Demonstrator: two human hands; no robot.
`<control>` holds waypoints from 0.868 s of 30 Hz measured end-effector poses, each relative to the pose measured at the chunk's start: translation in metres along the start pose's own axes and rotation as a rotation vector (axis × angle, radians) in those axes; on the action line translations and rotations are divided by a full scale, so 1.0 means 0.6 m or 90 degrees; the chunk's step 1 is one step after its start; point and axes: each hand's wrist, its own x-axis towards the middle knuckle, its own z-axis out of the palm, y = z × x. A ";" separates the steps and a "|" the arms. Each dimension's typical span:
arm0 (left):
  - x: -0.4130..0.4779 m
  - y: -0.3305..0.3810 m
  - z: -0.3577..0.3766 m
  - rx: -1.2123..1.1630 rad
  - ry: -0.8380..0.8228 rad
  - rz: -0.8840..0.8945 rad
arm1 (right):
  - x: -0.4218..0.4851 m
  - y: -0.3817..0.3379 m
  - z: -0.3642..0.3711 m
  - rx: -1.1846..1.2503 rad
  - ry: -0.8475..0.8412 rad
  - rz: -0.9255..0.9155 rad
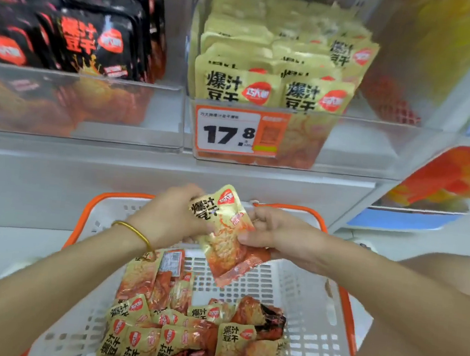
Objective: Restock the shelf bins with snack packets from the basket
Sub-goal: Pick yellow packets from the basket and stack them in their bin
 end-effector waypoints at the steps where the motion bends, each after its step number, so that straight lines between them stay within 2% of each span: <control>1: -0.010 0.025 -0.002 -0.034 0.016 0.024 | -0.026 -0.013 -0.011 -0.025 0.025 -0.037; 4: -0.033 0.109 -0.013 -0.105 0.063 0.153 | -0.111 -0.061 -0.055 -0.055 0.095 -0.117; 8: -0.043 0.213 -0.047 -0.143 0.192 0.330 | -0.214 -0.135 -0.121 0.071 0.223 -0.249; 10: -0.036 0.252 -0.068 -0.058 0.290 0.395 | -0.230 -0.164 -0.156 0.108 0.332 -0.323; 12: -0.015 0.275 -0.083 0.143 0.386 0.436 | -0.216 -0.196 -0.188 0.070 0.458 -0.356; 14: 0.015 0.284 -0.089 0.363 0.393 0.417 | -0.170 -0.227 -0.226 0.005 0.549 -0.340; 16: 0.037 0.283 -0.086 0.460 0.352 0.351 | -0.113 -0.245 -0.260 -0.088 0.578 -0.274; 20: 0.060 0.266 -0.074 0.488 0.332 0.298 | -0.026 -0.242 -0.285 -0.164 0.535 -0.074; 23: 0.064 0.264 -0.076 0.500 0.335 0.300 | 0.006 -0.239 -0.291 -0.187 0.542 -0.053; 26: 0.068 0.263 -0.076 0.506 0.336 0.303 | 0.016 -0.245 -0.288 -0.311 0.588 -0.036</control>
